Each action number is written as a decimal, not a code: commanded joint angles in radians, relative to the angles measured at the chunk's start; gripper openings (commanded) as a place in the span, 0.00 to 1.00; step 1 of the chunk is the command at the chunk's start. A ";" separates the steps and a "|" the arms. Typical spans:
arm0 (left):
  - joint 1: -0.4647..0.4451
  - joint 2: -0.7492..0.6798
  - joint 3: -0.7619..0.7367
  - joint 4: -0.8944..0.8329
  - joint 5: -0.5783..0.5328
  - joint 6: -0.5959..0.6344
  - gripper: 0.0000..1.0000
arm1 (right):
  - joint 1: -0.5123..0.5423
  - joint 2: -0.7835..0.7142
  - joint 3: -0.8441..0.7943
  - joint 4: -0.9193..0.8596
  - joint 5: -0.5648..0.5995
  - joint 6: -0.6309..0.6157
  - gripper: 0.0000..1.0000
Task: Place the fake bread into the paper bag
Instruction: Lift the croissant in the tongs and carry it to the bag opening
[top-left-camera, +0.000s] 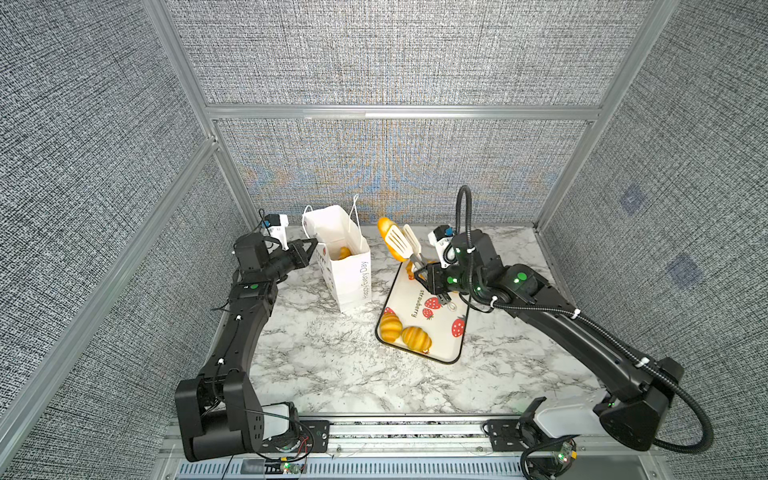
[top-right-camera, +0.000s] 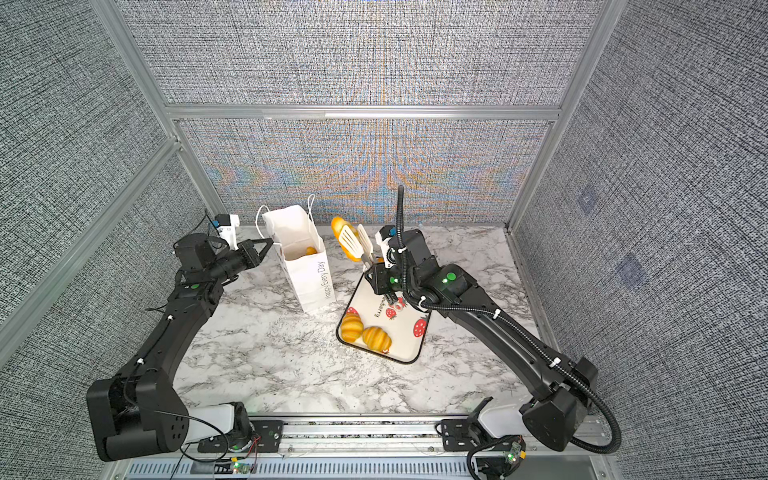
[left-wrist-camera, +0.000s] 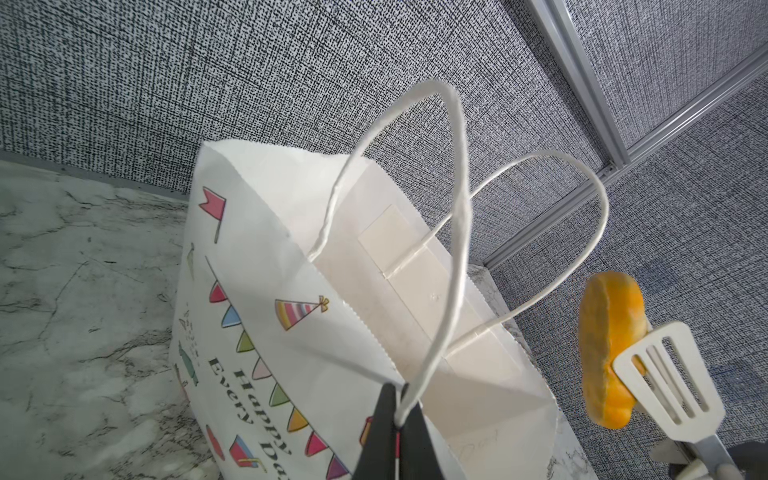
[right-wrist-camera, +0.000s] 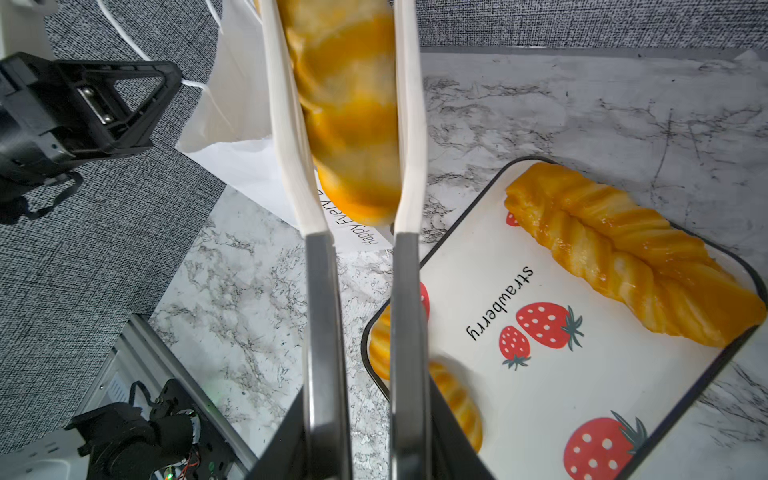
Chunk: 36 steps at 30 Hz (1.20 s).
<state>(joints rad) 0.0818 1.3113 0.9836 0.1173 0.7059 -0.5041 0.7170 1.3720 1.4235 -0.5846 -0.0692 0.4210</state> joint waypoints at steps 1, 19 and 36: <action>0.001 -0.007 -0.001 0.023 0.003 0.004 0.00 | 0.010 -0.002 0.010 0.096 -0.027 0.005 0.33; 0.001 -0.007 -0.002 0.023 0.003 0.004 0.00 | 0.079 0.140 0.147 0.185 -0.074 -0.010 0.33; 0.001 -0.010 -0.002 0.022 0.003 0.006 0.00 | 0.108 0.322 0.319 0.170 -0.113 -0.029 0.33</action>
<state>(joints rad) 0.0818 1.3075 0.9836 0.1173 0.7059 -0.5049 0.8215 1.6821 1.7271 -0.4503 -0.1665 0.4015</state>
